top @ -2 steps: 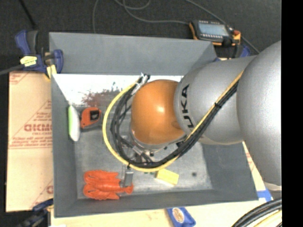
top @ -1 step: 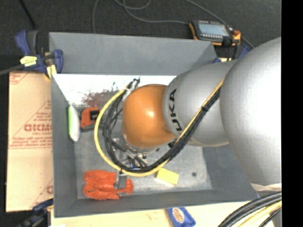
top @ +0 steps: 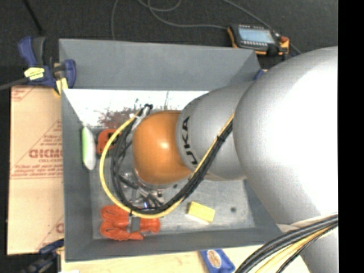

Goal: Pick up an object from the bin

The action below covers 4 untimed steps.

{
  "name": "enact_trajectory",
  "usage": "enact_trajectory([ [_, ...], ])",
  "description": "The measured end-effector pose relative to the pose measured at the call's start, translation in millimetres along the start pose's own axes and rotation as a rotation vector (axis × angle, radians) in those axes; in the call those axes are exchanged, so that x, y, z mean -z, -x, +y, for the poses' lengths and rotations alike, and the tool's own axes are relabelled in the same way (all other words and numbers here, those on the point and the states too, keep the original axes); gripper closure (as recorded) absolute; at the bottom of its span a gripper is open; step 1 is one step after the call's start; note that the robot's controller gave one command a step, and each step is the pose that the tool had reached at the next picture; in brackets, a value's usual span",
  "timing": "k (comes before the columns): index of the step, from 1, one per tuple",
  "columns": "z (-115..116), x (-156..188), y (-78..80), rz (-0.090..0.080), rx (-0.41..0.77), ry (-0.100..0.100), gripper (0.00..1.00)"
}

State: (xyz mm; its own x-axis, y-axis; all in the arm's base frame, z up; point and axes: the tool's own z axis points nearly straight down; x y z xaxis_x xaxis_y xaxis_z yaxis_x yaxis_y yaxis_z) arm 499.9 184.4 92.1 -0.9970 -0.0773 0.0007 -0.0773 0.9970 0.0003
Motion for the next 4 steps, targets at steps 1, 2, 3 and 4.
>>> enact_trajectory([
  [1,-10,-11,-8.6,-0.002,-0.076,0.0,0.0],
  [2,-12,-14,-13.7,-0.012,0.192,0.001,0.0],
  [3,-11,-20,-20.0,-0.01,-0.27,0.003,1.0],
  [4,-11,-20,-20.0,-0.01,-0.271,0.003,1.0],
])
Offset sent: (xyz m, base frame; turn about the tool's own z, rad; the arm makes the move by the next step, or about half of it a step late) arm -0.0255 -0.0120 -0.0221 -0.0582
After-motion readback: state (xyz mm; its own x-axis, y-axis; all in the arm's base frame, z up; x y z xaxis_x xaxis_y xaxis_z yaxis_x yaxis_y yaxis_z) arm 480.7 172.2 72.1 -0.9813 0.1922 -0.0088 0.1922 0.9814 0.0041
